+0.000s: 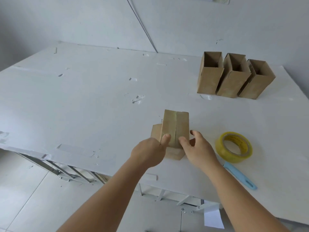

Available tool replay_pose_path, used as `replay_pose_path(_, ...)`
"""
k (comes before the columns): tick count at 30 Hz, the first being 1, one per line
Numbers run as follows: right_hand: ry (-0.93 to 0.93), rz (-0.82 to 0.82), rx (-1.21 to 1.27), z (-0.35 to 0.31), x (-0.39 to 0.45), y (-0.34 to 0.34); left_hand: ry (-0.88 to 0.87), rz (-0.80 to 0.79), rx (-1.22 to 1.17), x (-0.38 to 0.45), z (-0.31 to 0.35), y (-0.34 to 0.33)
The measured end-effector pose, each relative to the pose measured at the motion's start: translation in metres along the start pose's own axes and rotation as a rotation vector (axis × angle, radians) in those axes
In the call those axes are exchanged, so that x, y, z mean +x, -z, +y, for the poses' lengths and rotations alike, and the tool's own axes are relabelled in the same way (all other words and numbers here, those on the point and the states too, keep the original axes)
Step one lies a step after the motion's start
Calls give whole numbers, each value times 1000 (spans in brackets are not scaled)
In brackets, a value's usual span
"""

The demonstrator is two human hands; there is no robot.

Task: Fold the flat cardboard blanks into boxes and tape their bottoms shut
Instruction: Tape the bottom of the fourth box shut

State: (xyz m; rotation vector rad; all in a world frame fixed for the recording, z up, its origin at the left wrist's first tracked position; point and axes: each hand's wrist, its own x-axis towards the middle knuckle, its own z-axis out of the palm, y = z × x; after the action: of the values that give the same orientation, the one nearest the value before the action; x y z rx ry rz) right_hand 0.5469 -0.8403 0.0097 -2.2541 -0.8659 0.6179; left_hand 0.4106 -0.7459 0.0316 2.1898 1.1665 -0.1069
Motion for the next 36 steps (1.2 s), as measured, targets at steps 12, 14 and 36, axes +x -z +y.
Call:
replay_pose_path(12, -46, -113, 89, -27, 53, 17, -133, -77, -412, 65, 19, 33)
replay_pose_path(14, -75, -142, 127, -28, 54, 18, -90, -166, -569, 69, 15, 36)
replay_pose_path(36, 31, 342, 685, -63, 17, 26, -202, 373, -970, 26, 39, 48)
